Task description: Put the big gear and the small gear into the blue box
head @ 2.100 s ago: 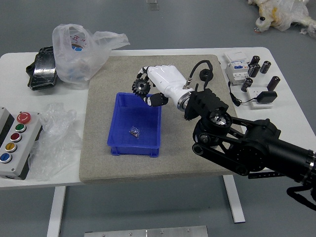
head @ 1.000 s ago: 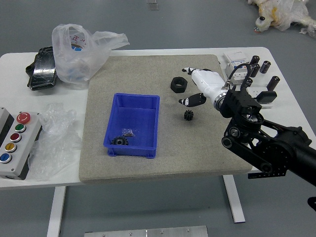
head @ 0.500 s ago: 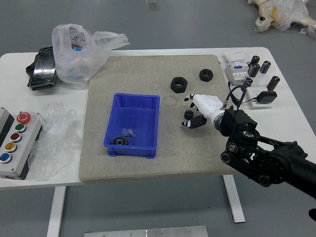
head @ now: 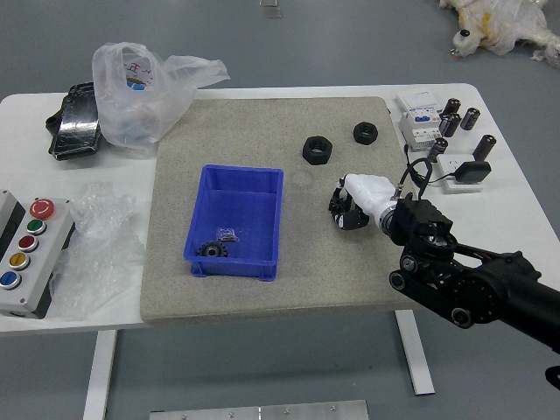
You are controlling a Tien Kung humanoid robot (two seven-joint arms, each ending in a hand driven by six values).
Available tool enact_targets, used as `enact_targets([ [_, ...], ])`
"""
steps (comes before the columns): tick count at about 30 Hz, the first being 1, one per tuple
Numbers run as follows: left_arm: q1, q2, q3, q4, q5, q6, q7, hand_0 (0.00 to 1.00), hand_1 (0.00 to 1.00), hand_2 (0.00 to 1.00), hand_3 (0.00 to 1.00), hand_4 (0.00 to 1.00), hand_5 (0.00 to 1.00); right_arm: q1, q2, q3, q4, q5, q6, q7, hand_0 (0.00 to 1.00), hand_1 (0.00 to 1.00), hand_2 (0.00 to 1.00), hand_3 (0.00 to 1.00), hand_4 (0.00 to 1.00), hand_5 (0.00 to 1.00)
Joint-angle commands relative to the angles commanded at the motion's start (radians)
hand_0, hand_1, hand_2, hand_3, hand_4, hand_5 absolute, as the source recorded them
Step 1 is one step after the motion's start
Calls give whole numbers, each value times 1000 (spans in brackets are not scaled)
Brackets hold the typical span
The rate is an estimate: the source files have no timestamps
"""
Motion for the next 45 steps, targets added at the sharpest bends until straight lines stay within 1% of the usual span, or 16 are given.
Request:
enact_targets([
  [1, 0, 0, 1, 0, -1, 0, 0, 713, 666, 654, 727, 717, 429, 1, -1, 2, 2, -1, -3, 2, 365, 380, 328, 350, 143, 2],
  [5, -1, 1, 0, 0, -1, 1, -1, 713, 666, 654, 727, 717, 429, 11, -19, 19, 41, -22, -7, 3, 365, 380, 328, 350, 143, 2],
  [11, 3, 2, -8, -1, 8, -2, 5, 712, 666, 654, 726, 718, 432, 73, -30, 34, 151, -69, -15, 3, 384, 393, 325, 356, 151, 2],
  [12, 3, 3, -9, -1, 9, -3, 6, 712, 666, 654, 726, 718, 432, 86, -24, 29, 167, -76, -19, 5, 384, 393, 325, 356, 151, 2],
  [13, 4, 3, -9, -1, 9, -3, 6, 713, 666, 655, 727, 720, 433, 97, -17, 24, 177, -81, -24, 7, 433, 458, 407, 360, 172, 2],
  [18, 3, 3, -8, -2, 11, -4, 7, 713, 666, 655, 727, 720, 433, 157, 52, -27, 189, -101, -43, 19, 433, 458, 407, 360, 172, 2],
  [19, 3, 4, -8, -2, 11, -4, 7, 713, 666, 656, 728, 722, 439, 166, 66, -38, 182, -101, -41, 19, 641, 750, 807, 709, 248, 128],
  [24, 2, 5, -12, -3, 17, -5, 11, 713, 666, 656, 728, 722, 439, 192, 103, -86, 145, -88, -15, 4, 641, 750, 807, 709, 248, 128],
  [25, 3, 6, -12, -3, 17, -5, 11, 713, 666, 657, 731, 726, 445, 194, 108, -96, 137, -84, -7, 0, 755, 891, 978, 989, 621, 201],
  [30, 3, 6, -14, -3, 21, -6, 12, 713, 666, 657, 731, 726, 445, 190, 116, -111, 121, -79, 21, -13, 755, 891, 978, 989, 621, 201],
  [31, 3, 6, -14, -3, 21, -6, 12, 712, 666, 657, 731, 728, 448, 189, 116, -111, 121, -79, 23, -14, 766, 906, 990, 995, 761, 275],
  [36, 3, 5, -13, -3, 20, -6, 10, 712, 666, 657, 731, 728, 448, 184, 106, -93, 124, -85, 32, -20, 766, 906, 990, 995, 761, 275],
  [37, 3, 5, -13, -3, 20, -5, 10, 712, 666, 657, 730, 729, 449, 181, 102, -86, 124, -85, 32, -20, 763, 903, 980, 987, 810, 307],
  [42, 2, 4, -11, -3, 18, -5, 9, 712, 666, 657, 730, 729, 449, 155, 78, -24, 134, -72, 13, -10, 763, 903, 980, 987, 810, 307],
  [43, 2, 4, -10, -3, 17, -5, 9, 712, 666, 657, 730, 729, 450, 145, 70, -6, 139, -65, 4, -4, 751, 884, 938, 950, 826, 336],
  [45, 1, 4, -9, -2, 16, -5, 9, 712, 666, 657, 730, 729, 450, 124, 52, 32, 151, -41, -14, 11, 751, 884, 938, 950, 826, 336],
])
